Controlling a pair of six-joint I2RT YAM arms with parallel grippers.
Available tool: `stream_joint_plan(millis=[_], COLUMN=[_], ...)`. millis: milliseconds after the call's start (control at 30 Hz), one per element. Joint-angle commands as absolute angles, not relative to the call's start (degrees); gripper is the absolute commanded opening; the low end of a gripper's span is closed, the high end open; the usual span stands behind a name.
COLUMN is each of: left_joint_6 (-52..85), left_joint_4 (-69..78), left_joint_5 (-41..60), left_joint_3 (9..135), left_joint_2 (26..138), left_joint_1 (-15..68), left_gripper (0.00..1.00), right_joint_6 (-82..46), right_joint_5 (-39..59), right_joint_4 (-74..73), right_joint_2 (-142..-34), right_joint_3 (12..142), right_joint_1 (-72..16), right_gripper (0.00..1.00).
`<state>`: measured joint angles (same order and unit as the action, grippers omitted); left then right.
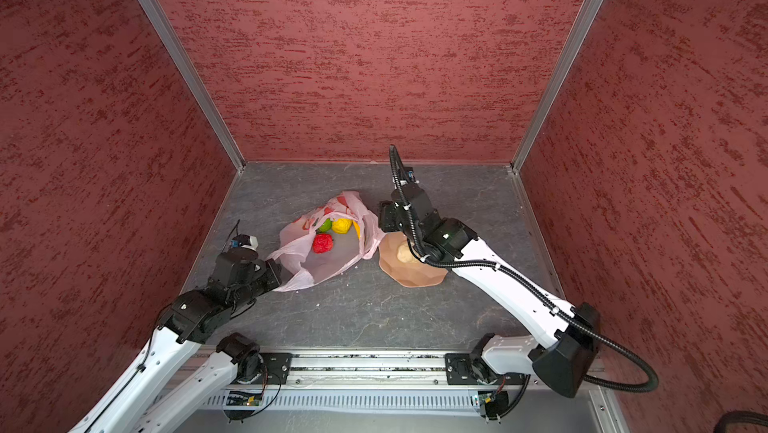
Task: Take the fake fruits out of the plastic bag
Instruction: 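Open the right gripper and move it over the bag opening, then lower the right gripper into the bag toward the red fruit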
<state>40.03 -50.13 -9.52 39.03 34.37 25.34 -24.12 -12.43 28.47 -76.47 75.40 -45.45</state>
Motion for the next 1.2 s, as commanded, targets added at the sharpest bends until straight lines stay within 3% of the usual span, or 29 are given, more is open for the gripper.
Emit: stream_joint_plan(millis=[0, 233, 500, 800, 1167], left_joint_6=[39.71, 41.79, 43.64, 46.62, 47.10], left_joint_4=[-52.83, -53.15, -49.69, -49.37, -48.46], left_joint_5=[-11.96, -12.66, -15.20, -21.54, -22.02], left_joint_3=[40.61, 38.92, 36.93, 37.22, 38.67], left_joint_2=[33.03, 32.17, 33.70, 31.58, 32.23], left_joint_1=[25.11, 25.52, 25.85, 25.84, 25.84], left_gripper=[0.07, 0.07, 0.07, 0.07, 0.07], right_joint_6=[-19.40, -21.33, -22.02, -21.12, -17.86], right_joint_5=[-6.91, 2.94, 5.79, 6.46, 8.13], right_joint_4=[26.17, 19.77, 21.74, 22.70, 22.76], right_joint_2=[-81.51, -94.91, -105.44, -111.55, -114.05], right_joint_3=[79.40, 83.61, 85.71, 84.66, 83.83], right_joint_1=[-49.68, -53.29, -55.52, -57.21, -58.10], right_gripper=[0.60, 0.48, 0.37, 0.33, 0.32])
